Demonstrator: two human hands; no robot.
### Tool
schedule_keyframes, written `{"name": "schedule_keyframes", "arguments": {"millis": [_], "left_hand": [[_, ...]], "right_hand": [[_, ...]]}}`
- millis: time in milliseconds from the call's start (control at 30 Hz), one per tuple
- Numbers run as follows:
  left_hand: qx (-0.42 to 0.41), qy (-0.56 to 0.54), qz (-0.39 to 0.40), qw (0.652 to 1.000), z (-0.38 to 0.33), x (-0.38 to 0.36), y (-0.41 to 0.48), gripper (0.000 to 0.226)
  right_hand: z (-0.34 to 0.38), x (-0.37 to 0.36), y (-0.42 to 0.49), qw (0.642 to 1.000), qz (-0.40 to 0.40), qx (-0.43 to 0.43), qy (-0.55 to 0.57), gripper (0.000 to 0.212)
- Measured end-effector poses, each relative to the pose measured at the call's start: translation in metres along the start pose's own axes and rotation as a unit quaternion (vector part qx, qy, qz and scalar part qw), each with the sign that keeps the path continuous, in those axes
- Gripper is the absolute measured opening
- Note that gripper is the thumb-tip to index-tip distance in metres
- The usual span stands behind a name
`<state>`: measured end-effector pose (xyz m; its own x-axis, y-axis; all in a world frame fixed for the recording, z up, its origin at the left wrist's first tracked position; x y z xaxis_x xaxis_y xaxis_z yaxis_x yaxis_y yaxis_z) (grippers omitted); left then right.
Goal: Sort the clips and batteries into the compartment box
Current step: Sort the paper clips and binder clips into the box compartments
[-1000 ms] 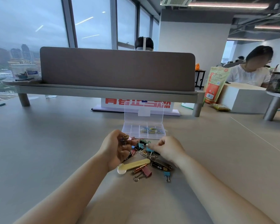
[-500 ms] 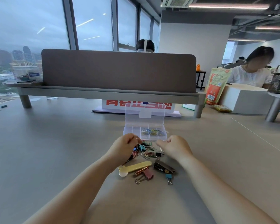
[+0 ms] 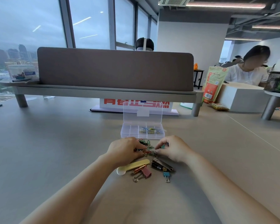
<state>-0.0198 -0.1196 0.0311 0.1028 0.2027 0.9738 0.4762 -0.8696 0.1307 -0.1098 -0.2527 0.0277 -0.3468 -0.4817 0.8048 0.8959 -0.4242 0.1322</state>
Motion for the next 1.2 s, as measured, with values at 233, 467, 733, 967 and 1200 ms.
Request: {"name": "schedule_keyframes", "arguments": {"millis": [233,467,733,967,1200], "left_hand": [[-0.004,0.006,-0.039,0.999,0.001,0.000,0.001,0.023],[0.007,0.005,-0.061,0.998,0.004,-0.001,0.001,0.021],[0.001,0.009,-0.036,0.999,-0.004,-0.004,0.003,0.024],[0.013,0.005,-0.071,0.997,-0.004,0.000,0.002,0.019],[0.027,0.021,-0.045,0.998,-0.004,-0.001,0.003,0.020]], "right_hand": [[0.008,0.001,-0.004,1.000,0.007,0.003,0.017,0.014],[0.018,-0.006,-0.008,0.993,0.113,-0.022,-0.010,0.036],[0.016,-0.008,-0.008,0.994,0.109,-0.014,-0.022,0.039],[0.020,-0.010,-0.005,0.997,0.057,0.006,-0.051,0.013],[0.023,-0.020,-0.002,0.992,0.046,-0.018,-0.114,0.016]]}}
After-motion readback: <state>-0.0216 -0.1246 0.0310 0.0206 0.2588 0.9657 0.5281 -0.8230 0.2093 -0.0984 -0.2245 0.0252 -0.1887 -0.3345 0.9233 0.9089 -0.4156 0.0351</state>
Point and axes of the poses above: each hand's wrist, its own y-axis towards the middle knuckle, its own x-axis out of the back of the hand, z = x × y, the point moved 6 cm from there along y, towards the middle knuckle
